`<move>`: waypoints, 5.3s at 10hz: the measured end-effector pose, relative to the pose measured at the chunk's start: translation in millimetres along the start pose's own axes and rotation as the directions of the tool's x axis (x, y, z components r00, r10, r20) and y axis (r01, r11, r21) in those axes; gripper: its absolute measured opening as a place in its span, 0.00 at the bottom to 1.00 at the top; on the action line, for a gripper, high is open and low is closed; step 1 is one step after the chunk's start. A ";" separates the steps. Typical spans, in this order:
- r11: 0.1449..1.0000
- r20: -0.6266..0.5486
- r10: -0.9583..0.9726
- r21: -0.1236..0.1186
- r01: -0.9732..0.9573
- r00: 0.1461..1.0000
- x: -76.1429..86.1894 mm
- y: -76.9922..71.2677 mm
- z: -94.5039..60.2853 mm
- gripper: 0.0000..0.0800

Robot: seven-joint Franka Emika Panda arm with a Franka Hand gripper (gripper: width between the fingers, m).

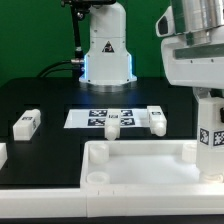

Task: Assemble desk

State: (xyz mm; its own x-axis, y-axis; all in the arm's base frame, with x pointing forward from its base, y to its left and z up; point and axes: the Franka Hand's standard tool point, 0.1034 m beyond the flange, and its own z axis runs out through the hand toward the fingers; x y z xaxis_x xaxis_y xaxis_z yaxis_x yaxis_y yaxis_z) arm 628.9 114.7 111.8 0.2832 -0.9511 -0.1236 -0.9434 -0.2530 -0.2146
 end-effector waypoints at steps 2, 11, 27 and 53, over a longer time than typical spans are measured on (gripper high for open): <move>1.000 0.004 0.025 -0.002 -0.025 1.000 0.4 -0.3 -0.1 0.37; 0.462 0.053 -0.884 -0.059 0.885 0.465 2.8 0.7 -8.8 0.81; 0.951 -0.062 -0.301 -0.090 0.295 0.952 16.1 -11.7 -13.5 0.36; 0.799 -0.002 -0.588 -0.157 0.580 0.809 4.3 -8.9 -7.6 0.36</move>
Offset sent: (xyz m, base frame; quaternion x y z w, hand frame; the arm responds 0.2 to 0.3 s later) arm -0.0228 0.0138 0.0006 -0.0812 0.0741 -0.3373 0.9350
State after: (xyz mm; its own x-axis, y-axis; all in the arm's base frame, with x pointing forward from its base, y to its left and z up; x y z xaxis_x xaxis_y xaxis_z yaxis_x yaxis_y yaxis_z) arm 637.2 111.5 120.6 0.7832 -0.6211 0.0286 -0.6167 -0.7819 -0.0914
